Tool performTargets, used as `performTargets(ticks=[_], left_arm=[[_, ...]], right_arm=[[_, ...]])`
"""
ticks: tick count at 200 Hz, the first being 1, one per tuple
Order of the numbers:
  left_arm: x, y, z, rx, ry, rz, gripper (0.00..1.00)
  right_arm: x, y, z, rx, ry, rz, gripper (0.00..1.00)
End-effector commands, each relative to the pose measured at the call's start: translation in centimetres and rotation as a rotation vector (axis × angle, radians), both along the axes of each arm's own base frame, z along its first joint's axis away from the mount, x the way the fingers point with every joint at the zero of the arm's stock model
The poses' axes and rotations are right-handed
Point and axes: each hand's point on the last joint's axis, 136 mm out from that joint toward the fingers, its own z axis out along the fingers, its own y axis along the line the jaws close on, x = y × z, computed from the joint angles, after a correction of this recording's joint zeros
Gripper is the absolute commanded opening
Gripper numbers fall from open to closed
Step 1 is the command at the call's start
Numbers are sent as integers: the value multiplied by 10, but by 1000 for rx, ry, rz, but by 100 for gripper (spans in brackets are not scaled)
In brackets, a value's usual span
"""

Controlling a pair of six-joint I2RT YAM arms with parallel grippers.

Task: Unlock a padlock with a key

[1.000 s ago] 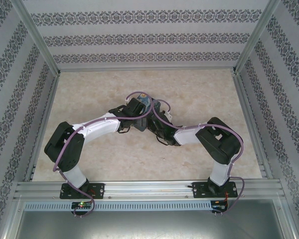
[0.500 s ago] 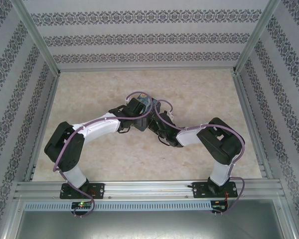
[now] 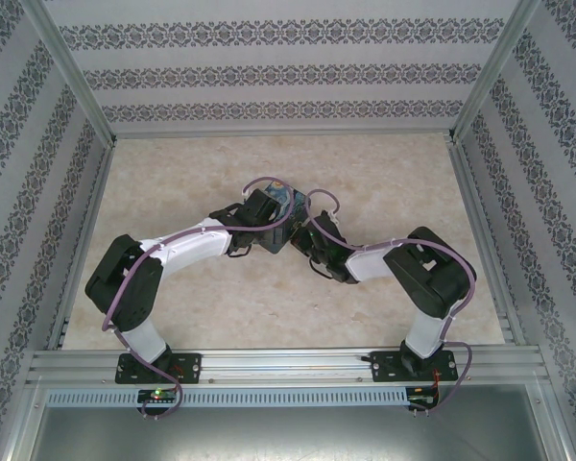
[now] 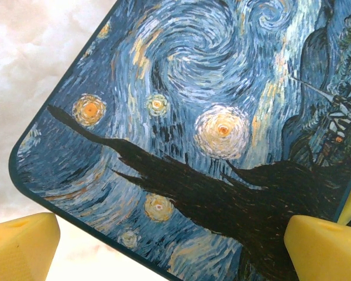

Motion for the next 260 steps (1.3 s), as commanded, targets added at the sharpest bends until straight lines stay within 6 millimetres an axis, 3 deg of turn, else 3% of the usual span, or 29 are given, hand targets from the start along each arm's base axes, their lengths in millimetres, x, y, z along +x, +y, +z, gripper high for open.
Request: performTargets(ticks=[1, 54, 89, 152, 203, 236, 243, 260], left_arm=[[-29, 18, -38, 86, 143, -12, 100], [-30, 19, -38, 85, 144, -10, 100], [-30, 19, -38, 88, 143, -11, 100], [-29, 17, -35, 82, 139, -15, 100], [-26, 12, -23, 61, 125, -26, 100], [-24, 6, -7, 22, 106, -35, 100], [-23, 5, -3, 14, 100, -34, 100], [-23, 4, 8, -2, 86, -39, 100]], right_arm=[[8, 2, 15, 65, -40, -4, 0], [16, -7, 7, 88, -4, -17, 0], [17, -24, 4, 77, 1, -45, 0], [11, -79, 10, 58, 1, -137, 0], [-16, -137, -7, 32, 65, -243, 0], [-26, -155, -16, 46, 99, -271, 7], [-36, -160, -24, 39, 122, -279, 10], [-43, -167, -23, 39, 122, -294, 26]])
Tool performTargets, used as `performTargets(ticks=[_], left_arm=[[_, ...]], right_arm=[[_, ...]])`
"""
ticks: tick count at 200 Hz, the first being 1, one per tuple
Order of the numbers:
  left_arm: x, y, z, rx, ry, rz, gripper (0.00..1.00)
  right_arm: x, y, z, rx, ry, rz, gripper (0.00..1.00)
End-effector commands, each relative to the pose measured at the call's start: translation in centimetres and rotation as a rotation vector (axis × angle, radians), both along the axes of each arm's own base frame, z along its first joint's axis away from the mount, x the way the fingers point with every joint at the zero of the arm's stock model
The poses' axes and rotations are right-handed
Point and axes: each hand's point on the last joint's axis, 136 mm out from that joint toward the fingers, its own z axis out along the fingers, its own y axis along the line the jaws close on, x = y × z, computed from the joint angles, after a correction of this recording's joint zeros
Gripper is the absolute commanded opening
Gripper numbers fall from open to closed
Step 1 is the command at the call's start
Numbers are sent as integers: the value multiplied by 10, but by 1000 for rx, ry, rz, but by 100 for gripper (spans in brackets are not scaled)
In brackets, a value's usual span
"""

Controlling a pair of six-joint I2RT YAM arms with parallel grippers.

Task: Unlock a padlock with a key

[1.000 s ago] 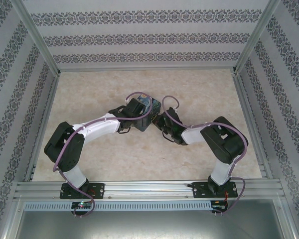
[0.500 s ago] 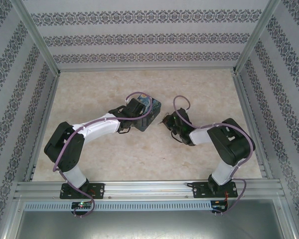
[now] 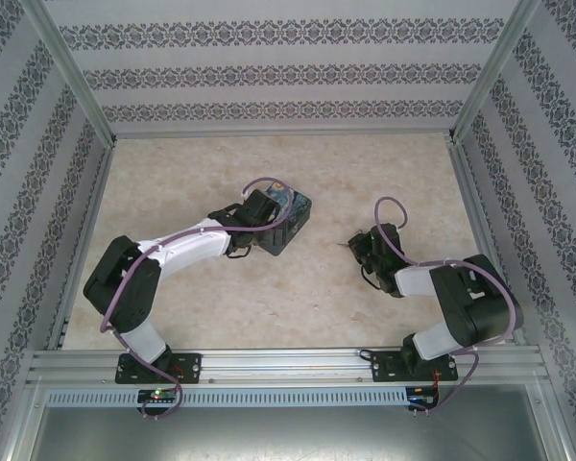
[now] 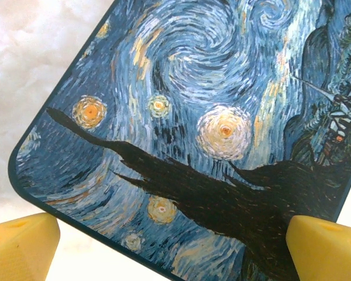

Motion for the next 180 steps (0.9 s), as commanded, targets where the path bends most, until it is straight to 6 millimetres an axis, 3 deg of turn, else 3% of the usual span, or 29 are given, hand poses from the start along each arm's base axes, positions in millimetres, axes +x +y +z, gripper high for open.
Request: performTargets(ticks=[1, 10, 45, 67, 81, 102, 127, 155, 180], left_arm=[[-16, 5, 7, 18, 58, -31, 100], [-16, 5, 13, 12, 48, -33, 100], [-13, 8, 45, -20, -2, -22, 100], [-12, 16, 69, -29, -47, -3, 99], [-10, 26, 85, -32, -83, 21, 99], [-6, 49, 109, -48, -134, 76, 99], [-2, 93, 128, -65, -217, 179, 99], [-5, 143, 139, -12, -320, 268, 99], [-10, 182, 147, 94, -418, 308, 99]], right_arm=[[-18, -8, -7, -10, 31, 6, 27], [-22, -13, -5, -11, 35, -7, 41], [-38, -31, 18, -22, 30, -48, 68], [-48, -46, 47, -85, -2, -65, 87], [-49, -56, 79, -143, -61, -69, 98], [-51, -71, 119, -243, -117, -53, 98], [-46, -91, 154, -401, -110, -51, 98], [-31, -114, 181, -583, -93, -83, 98], [-18, -139, 193, -750, -116, -163, 98]])
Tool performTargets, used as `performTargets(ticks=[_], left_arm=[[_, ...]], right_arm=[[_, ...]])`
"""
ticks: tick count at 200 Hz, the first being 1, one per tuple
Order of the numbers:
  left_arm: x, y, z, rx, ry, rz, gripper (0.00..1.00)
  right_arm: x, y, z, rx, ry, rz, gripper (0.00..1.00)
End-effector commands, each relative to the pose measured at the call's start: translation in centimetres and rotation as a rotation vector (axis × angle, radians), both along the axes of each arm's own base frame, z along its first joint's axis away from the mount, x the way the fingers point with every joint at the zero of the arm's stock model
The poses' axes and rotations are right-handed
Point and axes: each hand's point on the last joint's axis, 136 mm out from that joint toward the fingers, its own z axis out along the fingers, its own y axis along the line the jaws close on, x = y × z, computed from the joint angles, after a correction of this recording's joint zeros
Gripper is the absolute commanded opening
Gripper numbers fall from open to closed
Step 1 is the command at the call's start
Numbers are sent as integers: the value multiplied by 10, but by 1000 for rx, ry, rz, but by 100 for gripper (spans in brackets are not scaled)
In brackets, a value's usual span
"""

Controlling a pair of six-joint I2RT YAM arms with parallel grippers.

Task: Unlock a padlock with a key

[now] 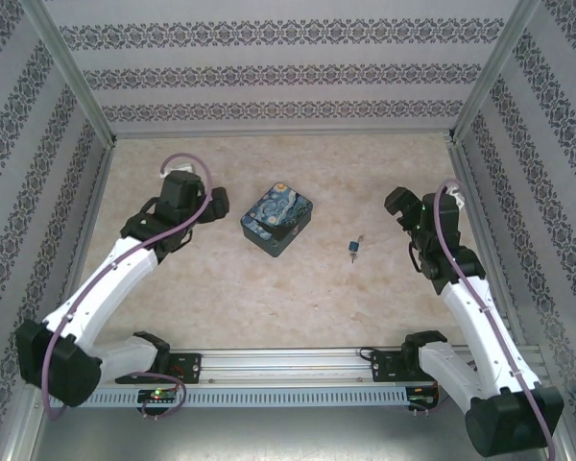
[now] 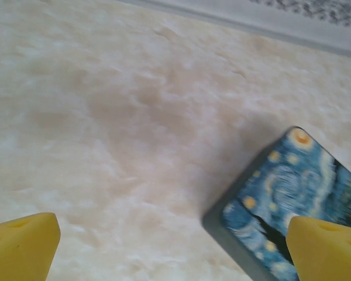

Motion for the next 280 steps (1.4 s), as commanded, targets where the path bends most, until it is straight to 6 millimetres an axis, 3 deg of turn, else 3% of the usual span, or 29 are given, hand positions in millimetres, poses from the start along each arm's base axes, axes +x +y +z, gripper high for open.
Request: performTargets(ticks=[1, 31, 62, 86, 106, 145, 175, 181, 204, 215, 228, 241, 280], left_arm=[[-1, 35, 7, 149, -83, 40, 99], [-7, 76, 5, 297, -198, 101, 99], [-6, 117, -10, 342, -210, 196, 99], [1, 134, -21, 358, -247, 245, 99], [11, 133, -38, 324, -261, 233, 99], [30, 125, -94, 292, -243, 192, 100], [37, 121, -117, 289, -290, 170, 100], [38, 119, -122, 287, -284, 155, 100], [48, 103, -132, 276, -270, 52, 100], [48, 99, -141, 275, -279, 24, 100], [51, 96, -141, 272, -279, 11, 100], [55, 95, -143, 261, -262, -7, 99], [54, 96, -144, 264, -251, -9, 100]], right_arm=[[-1, -36, -2, -253, 55, -91, 98], [15, -50, -11, -479, 98, -66, 98], [32, -61, -42, -590, 138, -85, 98], [43, -63, -62, -621, 108, -88, 98], [49, -62, -73, -644, 61, -79, 98], [57, -55, -92, -677, -37, -18, 98], [66, -44, -93, -642, -159, 54, 98], [63, -39, -102, -636, -162, 93, 98], [69, -12, -120, -634, -186, 275, 98], [76, -8, -111, -635, -267, 273, 98], [74, -2, -123, -610, -180, 348, 98], [87, -4, -116, -584, -211, 341, 98], [85, -9, -116, -587, -195, 324, 98]])
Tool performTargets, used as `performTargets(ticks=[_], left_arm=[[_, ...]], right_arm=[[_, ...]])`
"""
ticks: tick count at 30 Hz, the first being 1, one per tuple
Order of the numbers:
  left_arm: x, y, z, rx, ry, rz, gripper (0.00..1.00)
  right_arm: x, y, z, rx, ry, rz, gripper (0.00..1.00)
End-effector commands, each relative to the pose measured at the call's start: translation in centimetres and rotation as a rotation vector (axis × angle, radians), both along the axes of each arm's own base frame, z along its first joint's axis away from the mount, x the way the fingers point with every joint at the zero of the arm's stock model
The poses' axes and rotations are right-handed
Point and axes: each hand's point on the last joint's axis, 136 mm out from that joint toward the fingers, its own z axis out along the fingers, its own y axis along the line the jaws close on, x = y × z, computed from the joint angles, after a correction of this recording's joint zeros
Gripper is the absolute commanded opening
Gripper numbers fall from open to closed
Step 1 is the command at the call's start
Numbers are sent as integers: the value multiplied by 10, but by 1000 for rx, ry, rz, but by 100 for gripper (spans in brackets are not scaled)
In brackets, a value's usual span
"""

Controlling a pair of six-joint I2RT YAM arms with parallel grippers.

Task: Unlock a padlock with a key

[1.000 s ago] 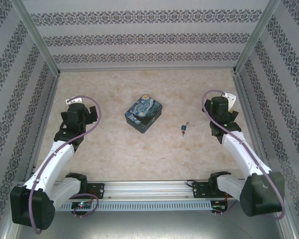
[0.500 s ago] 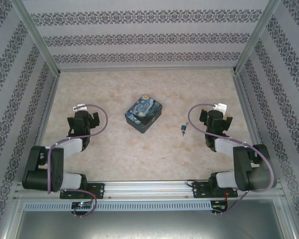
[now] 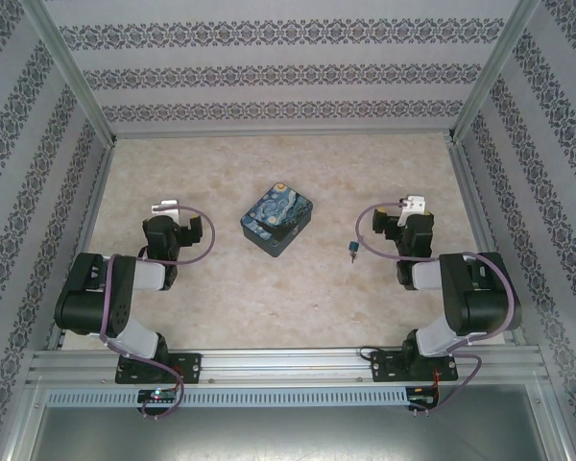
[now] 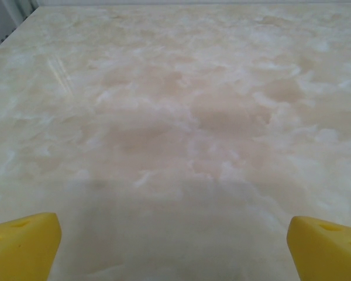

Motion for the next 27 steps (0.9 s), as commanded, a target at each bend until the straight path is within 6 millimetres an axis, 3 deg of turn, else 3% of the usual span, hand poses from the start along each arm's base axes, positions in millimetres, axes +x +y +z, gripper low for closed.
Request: performTargets(ticks=[1, 18, 27], left_arm=[[8, 0, 10, 9, -37, -25, 100], [7, -1, 10, 8, -40, -27, 99], [7, -1, 10, 7, -39, -27, 100]], right_arm=[[4, 7, 13, 4, -32, 37, 98], [3, 5, 13, -31, -29, -8, 98], [4, 11, 14, -6, -28, 53, 98]])
